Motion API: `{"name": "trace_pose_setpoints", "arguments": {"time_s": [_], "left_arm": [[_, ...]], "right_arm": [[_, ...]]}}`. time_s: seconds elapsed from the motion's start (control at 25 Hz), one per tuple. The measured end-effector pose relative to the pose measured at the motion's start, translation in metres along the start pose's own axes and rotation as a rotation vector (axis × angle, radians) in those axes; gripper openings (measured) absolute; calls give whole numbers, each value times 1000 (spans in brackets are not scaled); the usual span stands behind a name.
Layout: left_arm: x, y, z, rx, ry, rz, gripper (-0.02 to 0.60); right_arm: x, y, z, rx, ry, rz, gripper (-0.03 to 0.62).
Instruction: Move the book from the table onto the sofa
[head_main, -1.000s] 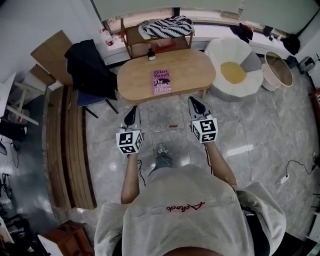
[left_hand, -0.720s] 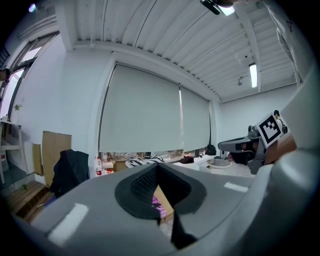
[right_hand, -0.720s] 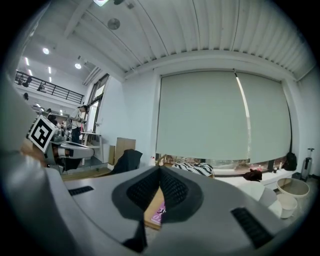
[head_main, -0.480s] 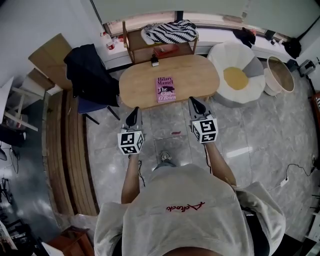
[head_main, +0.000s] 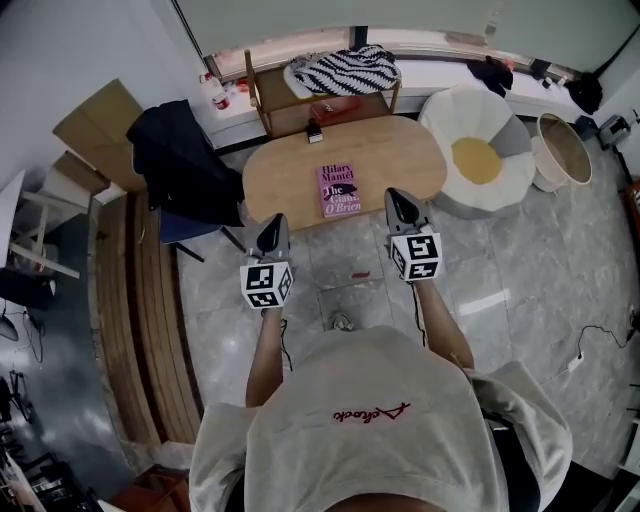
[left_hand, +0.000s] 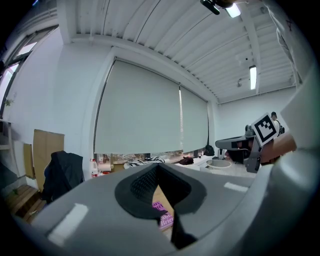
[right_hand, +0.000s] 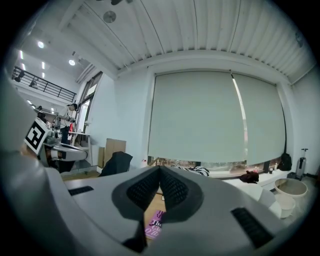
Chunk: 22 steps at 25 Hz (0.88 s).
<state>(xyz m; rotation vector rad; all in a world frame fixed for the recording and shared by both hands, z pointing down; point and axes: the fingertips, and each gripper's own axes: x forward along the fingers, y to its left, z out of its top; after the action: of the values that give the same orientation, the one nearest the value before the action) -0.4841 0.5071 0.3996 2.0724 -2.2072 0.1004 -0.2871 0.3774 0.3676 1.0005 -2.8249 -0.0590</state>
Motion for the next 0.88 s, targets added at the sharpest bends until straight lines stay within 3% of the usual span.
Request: {"name": "trace_pose_setpoints", "arguments": {"time_s": [0.44, 0.88], "left_arm": [[12, 22, -10, -13, 9, -20, 9], [19, 9, -10, -9, 8, -53, 9]], "right_arm": [[19, 4, -4, 5, 5, -31, 9], [8, -3, -10, 10, 10, -55, 9]]}}
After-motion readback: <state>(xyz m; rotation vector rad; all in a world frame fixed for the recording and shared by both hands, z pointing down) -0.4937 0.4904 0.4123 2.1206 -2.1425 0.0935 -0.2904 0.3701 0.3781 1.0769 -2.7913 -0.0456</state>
